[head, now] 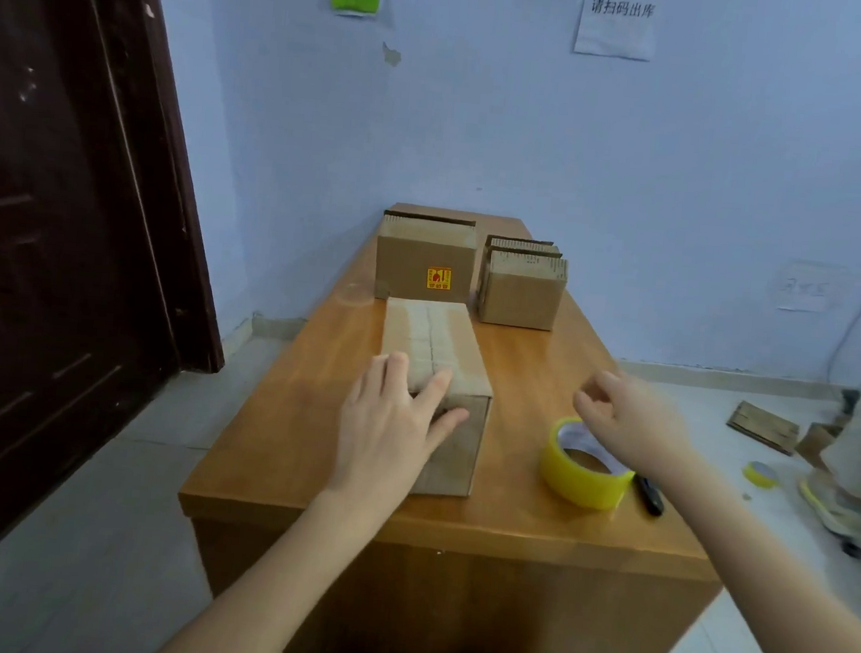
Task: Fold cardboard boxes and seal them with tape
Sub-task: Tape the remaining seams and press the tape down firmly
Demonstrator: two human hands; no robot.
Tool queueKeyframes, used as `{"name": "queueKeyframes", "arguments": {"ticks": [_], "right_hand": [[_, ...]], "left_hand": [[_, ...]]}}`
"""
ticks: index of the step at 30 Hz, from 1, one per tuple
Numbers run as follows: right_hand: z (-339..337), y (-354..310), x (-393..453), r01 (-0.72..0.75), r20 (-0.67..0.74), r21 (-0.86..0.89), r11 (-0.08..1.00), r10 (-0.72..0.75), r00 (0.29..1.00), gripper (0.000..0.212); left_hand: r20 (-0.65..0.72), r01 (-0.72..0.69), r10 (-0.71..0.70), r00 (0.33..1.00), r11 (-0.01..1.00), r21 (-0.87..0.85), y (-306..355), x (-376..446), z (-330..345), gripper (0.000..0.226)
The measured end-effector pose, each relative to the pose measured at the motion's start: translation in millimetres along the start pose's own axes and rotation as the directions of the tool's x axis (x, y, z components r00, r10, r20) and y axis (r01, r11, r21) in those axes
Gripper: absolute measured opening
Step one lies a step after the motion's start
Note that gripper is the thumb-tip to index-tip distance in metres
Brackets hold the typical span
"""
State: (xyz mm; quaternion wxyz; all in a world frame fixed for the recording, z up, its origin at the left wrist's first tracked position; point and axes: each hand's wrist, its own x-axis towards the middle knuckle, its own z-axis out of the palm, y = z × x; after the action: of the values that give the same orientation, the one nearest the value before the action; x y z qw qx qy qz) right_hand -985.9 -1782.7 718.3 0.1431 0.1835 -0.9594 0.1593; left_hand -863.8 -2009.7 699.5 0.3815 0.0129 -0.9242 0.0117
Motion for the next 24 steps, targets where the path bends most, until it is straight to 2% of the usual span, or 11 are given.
{"name": "queueKeyframes", "arguments": {"ticks": [4, 6, 10, 15, 17, 19, 22, 24], "right_hand": [[7.9, 23.6, -29.0, 0.07, 0.016, 0.054, 0.996, -0.071, 0.997, 0.05], [14.8, 28.1, -33.6, 0.116, 0.044, 0.004, 0.993, -0.116, 0.992, 0.055], [28.3, 20.6, -35.3, 0.192, 0.126, -0.089, 0.977, -0.18, 0.976, 0.046], [47.8, 13.3, -33.2, 0.246, 0.17, -0.209, 0.947, -0.212, 0.962, 0.028], [51.8, 14.1, -36.6, 0.259, 0.116, -0.152, 0.954, -0.243, 0.963, 0.023], [50.2, 14.1, -42.4, 0.292, -0.013, -0.057, 0.955, -0.293, 0.956, 0.025], [32.8, 7.2, -51.5, 0.425, -0.201, -0.04, 0.904, -0.424, 0.883, 0.023], [15.8, -1.6, -54.9, 0.508, -0.265, 0.016, 0.861, -0.486, 0.833, 0.019]], "left_hand": [[0.049, 0.018, -0.016, 0.999, 0.999, -0.043, -0.6, 6.8, 3.7, 0.05], [0.082, 0.02, -0.014, 0.997, 0.997, -0.077, -6.5, 8.9, 2.9, 0.052], [0.13, -0.002, 0.01, 0.991, 0.998, -0.061, -16.0, 14.9, -3.2, 0.057], [0.095, -0.051, 0.054, 0.994, 0.998, -0.039, -13.0, 25.5, -17.8, 0.057], [0.092, -0.074, 0.082, 0.992, 0.993, -0.093, -11.4, 31.0, -22.3, 0.05], [0.117, -0.077, 0.097, 0.988, 0.983, -0.165, -10.1, 36.4, -26.9, 0.047], [0.178, -0.054, 0.119, 0.977, 0.942, -0.332, -6.6, 44.8, -37.6, 0.054], [0.303, -0.019, 0.159, 0.94, 0.909, -0.417, -2.9, 51.4, -46.3, 0.063]]}}
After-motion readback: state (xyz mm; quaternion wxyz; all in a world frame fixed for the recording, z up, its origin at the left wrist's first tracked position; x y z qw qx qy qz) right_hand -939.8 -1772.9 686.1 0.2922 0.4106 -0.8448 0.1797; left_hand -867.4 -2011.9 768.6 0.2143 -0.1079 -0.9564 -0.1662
